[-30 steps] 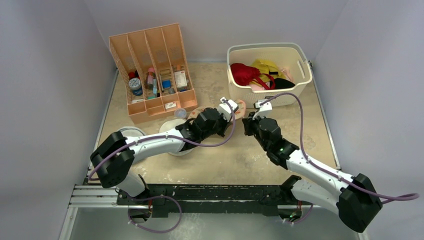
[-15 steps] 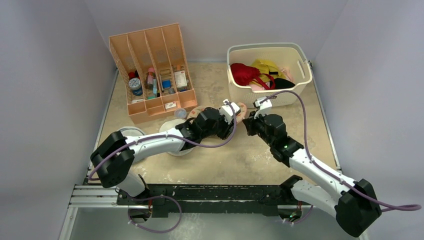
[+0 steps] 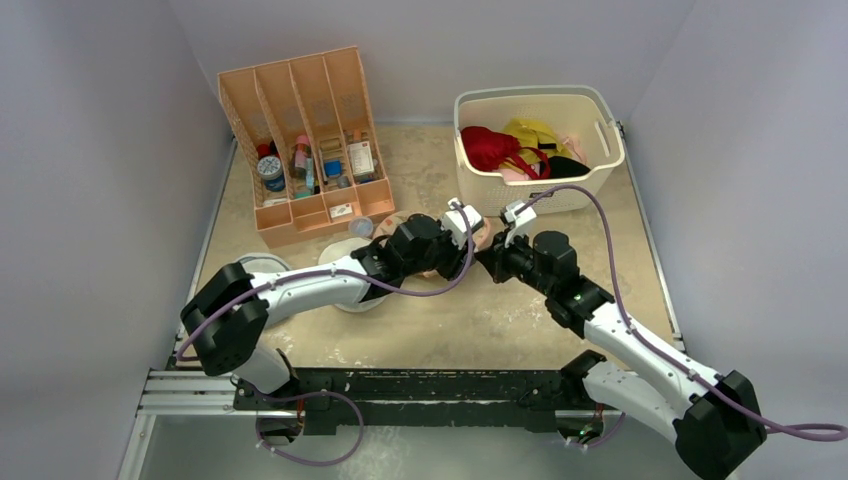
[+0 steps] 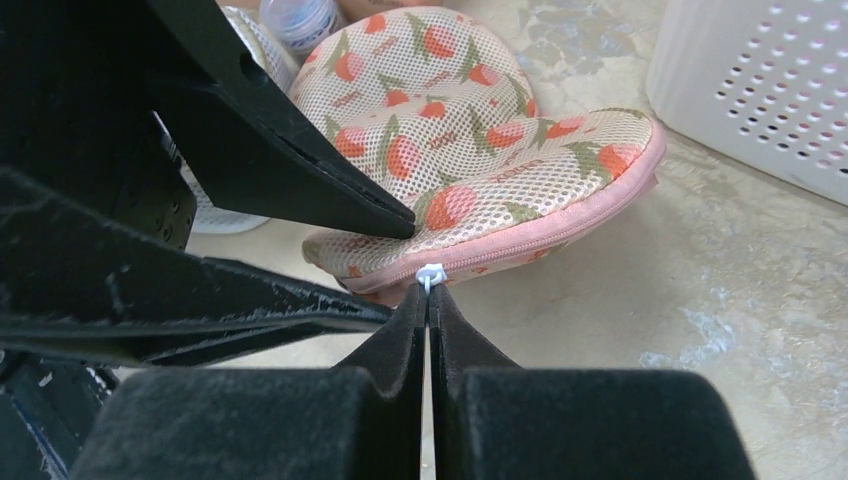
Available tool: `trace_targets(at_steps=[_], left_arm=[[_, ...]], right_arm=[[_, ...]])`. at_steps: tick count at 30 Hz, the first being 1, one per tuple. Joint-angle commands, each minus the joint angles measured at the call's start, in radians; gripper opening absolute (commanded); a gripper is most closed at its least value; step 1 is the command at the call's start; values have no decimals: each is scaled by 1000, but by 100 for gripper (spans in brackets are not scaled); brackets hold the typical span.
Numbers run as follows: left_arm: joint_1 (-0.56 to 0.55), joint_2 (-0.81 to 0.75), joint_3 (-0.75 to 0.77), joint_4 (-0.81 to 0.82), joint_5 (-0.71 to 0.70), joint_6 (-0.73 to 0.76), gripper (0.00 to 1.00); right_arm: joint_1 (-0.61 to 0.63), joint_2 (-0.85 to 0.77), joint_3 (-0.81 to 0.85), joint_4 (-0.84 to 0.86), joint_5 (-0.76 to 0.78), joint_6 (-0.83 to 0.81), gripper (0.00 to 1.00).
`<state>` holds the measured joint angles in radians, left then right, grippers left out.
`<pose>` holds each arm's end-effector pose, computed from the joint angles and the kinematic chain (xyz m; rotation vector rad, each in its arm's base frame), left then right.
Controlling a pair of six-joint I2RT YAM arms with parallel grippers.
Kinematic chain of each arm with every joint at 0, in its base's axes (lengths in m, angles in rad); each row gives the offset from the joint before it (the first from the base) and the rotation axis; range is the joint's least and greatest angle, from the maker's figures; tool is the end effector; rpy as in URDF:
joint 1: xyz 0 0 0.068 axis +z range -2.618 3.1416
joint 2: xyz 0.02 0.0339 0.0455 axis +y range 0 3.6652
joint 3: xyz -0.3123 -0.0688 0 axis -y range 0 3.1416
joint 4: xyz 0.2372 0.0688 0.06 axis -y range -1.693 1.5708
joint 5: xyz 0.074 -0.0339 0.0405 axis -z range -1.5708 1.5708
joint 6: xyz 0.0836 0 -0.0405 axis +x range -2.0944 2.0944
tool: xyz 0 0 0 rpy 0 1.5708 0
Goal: Unzip the laundry bag and remove the bra
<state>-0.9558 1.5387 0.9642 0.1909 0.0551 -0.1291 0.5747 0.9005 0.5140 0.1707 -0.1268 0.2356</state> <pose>0.2199 -0.3193 0.2882 0.8513 1.8468 -0.7562 0.1803 0.1293 0.2908 -0.4023 1.7941 0.6895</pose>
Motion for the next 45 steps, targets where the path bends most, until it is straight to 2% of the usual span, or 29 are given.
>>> trace_targets(at_steps=[1,12,15,27,33,39,44,45], left_arm=[[2,6,46,-3,-52,8,34],[3,-3,52,-30,-50,45,8],[1,0,64,-51,-27,58,0],[0,-10,94,-127,23,127,0],[-1,-10,98,-144,76,145,0],[-1,-12,95,-136,89,143,0],[-3,-9,99,-141,84,145,0],[-2,-11,100,-142,83,145,5]], right_arm=[[0,-27,34,10,-69,0,0],[-1,-13,46,-15,-10,6,0],[0,-7,47,-37,12,57,0],[-8,45,97,-141,269,171,0],[-51,88,110,-116,351,124,0],[-140,162,94,-9,269,61,0],[-143,156,89,23,153,31,0],[-143,143,87,21,113,21,0]])
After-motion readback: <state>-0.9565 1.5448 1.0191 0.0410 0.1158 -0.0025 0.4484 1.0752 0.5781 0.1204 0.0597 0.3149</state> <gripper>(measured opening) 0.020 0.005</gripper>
